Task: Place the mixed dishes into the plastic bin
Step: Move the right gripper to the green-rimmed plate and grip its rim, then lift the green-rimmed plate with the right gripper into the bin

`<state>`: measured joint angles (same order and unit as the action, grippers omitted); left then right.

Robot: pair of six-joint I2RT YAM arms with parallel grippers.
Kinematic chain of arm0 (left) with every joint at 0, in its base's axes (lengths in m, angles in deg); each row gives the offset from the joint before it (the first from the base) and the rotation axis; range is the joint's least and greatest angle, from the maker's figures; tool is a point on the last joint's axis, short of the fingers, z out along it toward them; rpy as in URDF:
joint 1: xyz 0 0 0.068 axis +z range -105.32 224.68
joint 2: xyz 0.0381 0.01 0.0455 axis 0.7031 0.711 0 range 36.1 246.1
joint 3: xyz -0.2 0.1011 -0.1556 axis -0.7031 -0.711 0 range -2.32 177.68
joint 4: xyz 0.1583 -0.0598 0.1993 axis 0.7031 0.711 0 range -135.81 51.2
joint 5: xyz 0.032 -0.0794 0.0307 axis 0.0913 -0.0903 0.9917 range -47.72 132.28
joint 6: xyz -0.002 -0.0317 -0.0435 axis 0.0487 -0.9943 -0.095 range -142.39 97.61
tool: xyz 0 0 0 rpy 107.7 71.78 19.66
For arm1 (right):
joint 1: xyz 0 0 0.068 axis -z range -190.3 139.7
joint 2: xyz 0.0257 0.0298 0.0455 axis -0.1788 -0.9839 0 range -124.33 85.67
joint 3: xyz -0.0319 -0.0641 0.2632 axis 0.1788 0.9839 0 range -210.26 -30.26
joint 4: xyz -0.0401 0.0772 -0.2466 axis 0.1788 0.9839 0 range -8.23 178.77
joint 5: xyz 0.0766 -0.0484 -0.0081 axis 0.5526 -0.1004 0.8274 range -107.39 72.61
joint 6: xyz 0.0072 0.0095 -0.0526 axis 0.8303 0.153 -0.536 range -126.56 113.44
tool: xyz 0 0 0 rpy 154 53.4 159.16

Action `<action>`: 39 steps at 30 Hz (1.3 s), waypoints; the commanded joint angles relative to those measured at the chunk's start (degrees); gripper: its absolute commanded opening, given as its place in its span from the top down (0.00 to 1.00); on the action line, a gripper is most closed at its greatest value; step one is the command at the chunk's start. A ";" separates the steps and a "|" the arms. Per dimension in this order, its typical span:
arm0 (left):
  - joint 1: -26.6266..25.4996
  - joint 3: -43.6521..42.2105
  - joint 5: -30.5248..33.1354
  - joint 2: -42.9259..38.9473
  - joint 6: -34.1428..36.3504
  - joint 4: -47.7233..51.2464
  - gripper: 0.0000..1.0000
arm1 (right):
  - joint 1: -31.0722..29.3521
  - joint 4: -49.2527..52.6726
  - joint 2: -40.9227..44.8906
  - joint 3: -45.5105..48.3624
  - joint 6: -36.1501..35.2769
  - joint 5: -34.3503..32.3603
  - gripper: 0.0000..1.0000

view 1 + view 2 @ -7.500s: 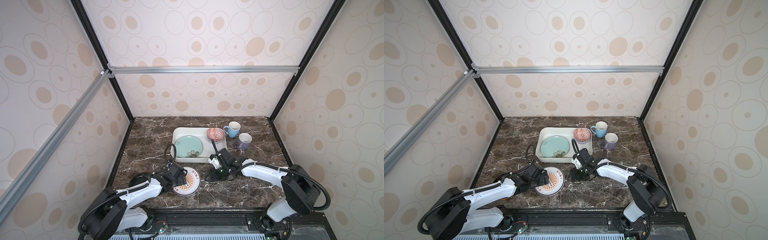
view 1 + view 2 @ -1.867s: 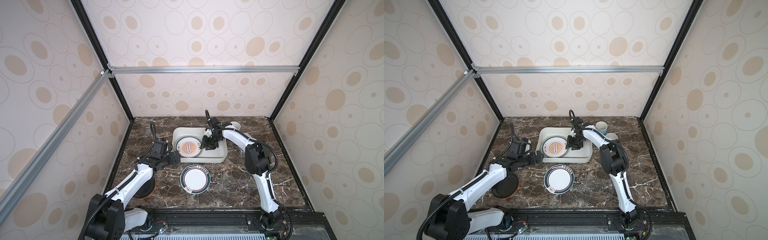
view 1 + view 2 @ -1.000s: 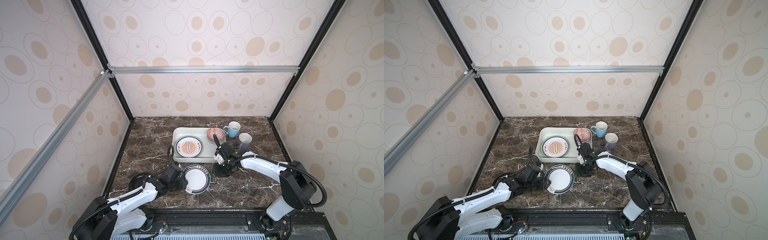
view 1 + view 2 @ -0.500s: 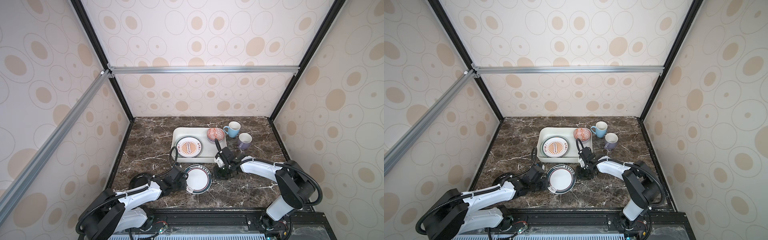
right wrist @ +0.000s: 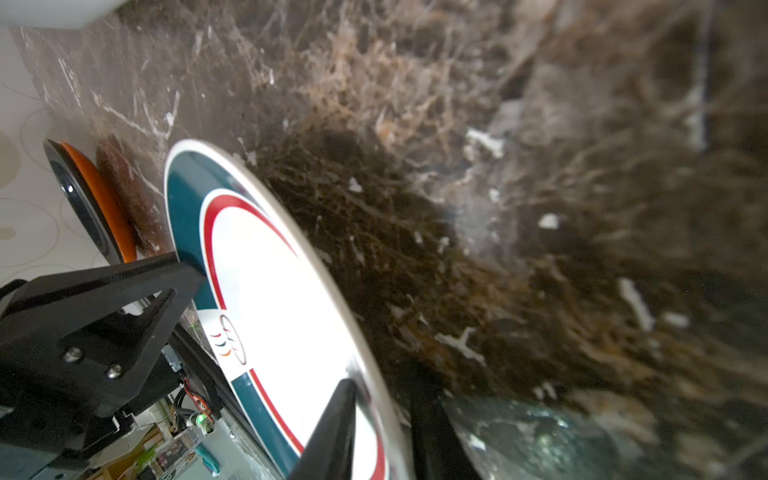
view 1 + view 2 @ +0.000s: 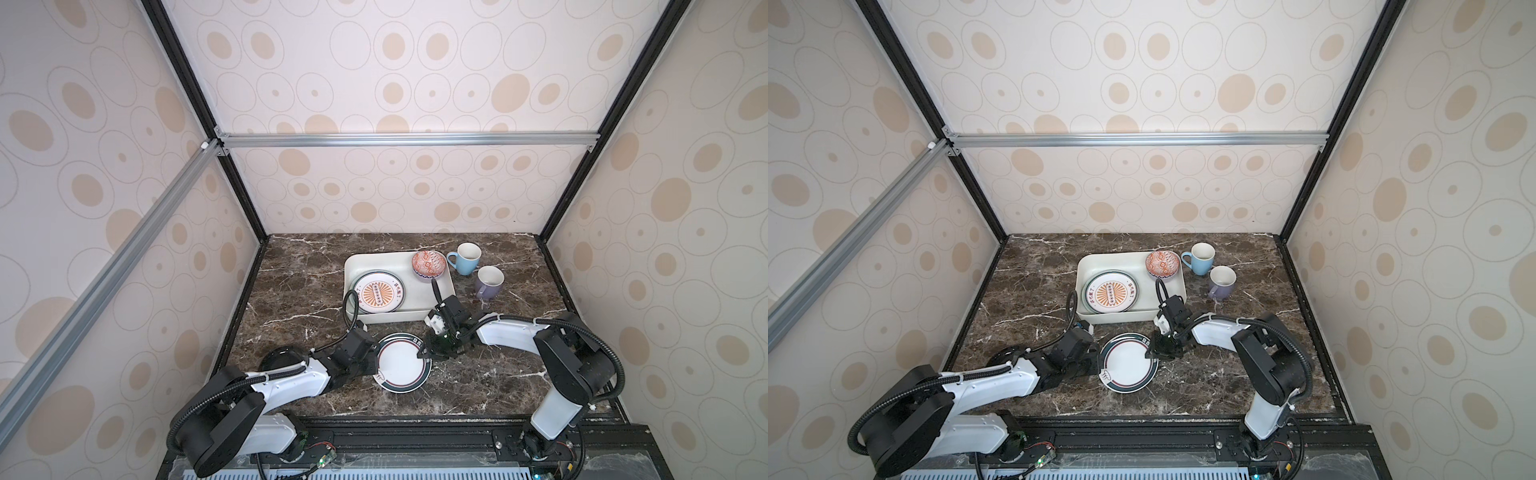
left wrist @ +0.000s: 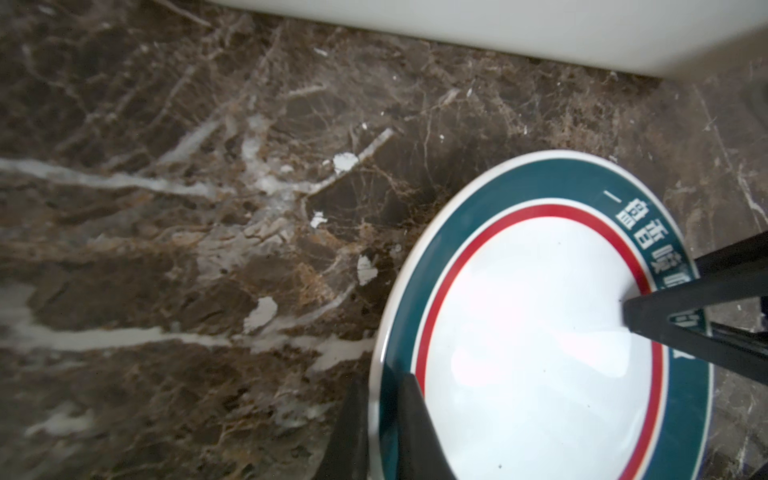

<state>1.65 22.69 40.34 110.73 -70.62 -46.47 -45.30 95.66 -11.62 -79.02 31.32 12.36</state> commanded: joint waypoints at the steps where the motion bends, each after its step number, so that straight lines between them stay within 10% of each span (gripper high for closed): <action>1: -1.60 0.08 -1.31 2.38 0.33 3.39 0.85 | -0.48 2.85 2.75 1.62 0.73 -1.88 0.82; 17: -1.87 0.87 3.65 -10.16 1.40 9.99 0.38 | -0.42 13.77 20.28 2.60 0.71 -5.90 0.94; 23: -1.65 2.23 5.86 -15.32 2.87 13.52 0.01 | -0.42 17.30 21.51 -3.02 -0.26 -6.87 0.94; 39: 5.07 6.27 7.68 -30.22 6.30 24.66 0.01 | 5.42 26.19 9.03 -29.44 -6.30 -6.07 0.92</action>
<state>4.06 27.04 47.38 81.38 -66.88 -26.12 -41.00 119.79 1.82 -104.83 26.91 5.06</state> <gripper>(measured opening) 0.991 0.089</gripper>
